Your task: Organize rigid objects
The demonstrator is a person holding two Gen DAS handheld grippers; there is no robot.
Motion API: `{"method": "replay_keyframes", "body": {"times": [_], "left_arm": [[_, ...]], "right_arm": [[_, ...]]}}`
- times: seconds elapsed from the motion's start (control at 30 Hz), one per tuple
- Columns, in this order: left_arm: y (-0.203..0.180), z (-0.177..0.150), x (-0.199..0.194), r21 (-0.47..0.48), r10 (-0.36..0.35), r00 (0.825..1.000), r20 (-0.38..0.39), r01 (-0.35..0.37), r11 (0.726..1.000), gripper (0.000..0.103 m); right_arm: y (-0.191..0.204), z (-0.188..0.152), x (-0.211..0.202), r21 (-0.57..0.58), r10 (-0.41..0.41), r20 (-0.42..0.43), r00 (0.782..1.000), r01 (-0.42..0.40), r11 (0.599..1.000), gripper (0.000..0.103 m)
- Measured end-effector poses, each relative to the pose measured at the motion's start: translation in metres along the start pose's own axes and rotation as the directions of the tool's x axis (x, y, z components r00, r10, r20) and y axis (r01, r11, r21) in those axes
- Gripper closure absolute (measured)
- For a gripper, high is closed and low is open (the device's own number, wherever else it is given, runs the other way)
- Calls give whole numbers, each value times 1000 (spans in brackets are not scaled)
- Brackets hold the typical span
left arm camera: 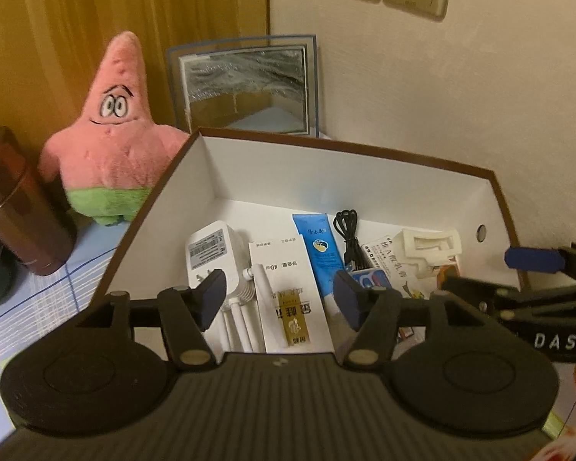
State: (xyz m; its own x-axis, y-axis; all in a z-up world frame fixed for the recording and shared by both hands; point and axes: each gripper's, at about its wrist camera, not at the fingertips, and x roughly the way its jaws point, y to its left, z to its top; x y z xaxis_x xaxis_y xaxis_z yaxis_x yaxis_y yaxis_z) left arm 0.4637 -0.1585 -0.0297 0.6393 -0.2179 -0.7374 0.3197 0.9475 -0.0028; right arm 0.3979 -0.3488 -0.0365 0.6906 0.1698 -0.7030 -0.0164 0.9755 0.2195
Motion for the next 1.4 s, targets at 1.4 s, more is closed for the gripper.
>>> {"method": "replay_keyframes", "body": {"times": [1.4], "left_arm": [[11,-257,-277,-219,181,983,-24,-182,959,26]], "right_arm": [[97,-180,-190,-148,167,-93,982,-180,972,19]]}}
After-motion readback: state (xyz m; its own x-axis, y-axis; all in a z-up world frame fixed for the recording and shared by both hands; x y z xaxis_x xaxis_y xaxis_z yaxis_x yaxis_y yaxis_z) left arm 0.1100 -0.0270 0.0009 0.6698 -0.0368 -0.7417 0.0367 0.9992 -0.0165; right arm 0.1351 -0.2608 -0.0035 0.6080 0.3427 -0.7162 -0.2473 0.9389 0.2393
